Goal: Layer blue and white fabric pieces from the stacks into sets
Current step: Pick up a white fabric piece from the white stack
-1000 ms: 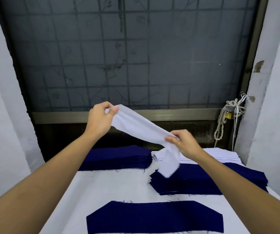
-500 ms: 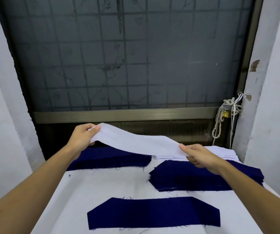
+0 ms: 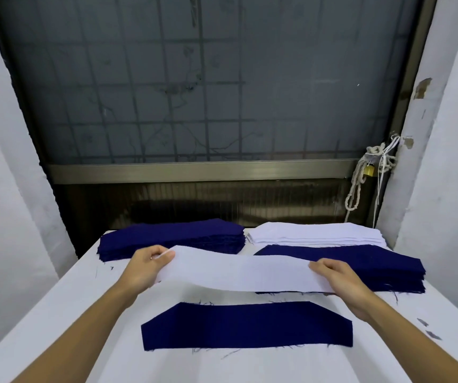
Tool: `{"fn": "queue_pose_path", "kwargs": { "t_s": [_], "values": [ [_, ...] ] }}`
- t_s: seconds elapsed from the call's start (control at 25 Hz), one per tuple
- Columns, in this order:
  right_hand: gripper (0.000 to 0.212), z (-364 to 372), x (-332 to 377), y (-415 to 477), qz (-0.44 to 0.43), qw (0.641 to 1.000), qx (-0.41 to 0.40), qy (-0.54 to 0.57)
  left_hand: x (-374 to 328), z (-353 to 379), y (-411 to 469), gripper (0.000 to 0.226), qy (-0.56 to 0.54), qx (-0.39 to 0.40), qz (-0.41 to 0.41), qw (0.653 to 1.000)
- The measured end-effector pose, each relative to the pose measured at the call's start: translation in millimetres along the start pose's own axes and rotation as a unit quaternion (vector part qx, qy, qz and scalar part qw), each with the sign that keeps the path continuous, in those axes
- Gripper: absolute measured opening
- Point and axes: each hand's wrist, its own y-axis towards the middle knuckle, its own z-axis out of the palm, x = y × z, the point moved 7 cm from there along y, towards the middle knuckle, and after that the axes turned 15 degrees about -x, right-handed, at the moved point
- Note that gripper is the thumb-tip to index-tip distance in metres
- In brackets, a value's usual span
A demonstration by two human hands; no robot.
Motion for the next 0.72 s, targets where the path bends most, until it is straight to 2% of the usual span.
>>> {"fn": "queue_pose_path", "kwargs": {
  "t_s": [0.16, 0.32, 0.48, 0.72],
  "values": [
    [0.024, -14, -29, -15, 0.0, 0.998, -0.035, 0.046, 31, 8, -22, 0.018, 0.006, 0.001, -0.022, 1.0],
    [0.011, -19, -53, -28, 0.002, 0.994, -0.088, 0.069, 55, 11, -42, 0.01, 0.028, -0.039, -0.027, 0.998],
    [0.025, -14, -63, -37, -0.084, 0.988, -0.126, -0.01, 68, 10, -58, 0.007, 0.112, -0.057, 0.029, 0.992],
    [0.025, -9, -69, -40, -0.131, 0.973, -0.141, -0.124, 85, 14, -78, 0.011, 0.163, -0.106, 0.067, 0.979]
  ]
}}
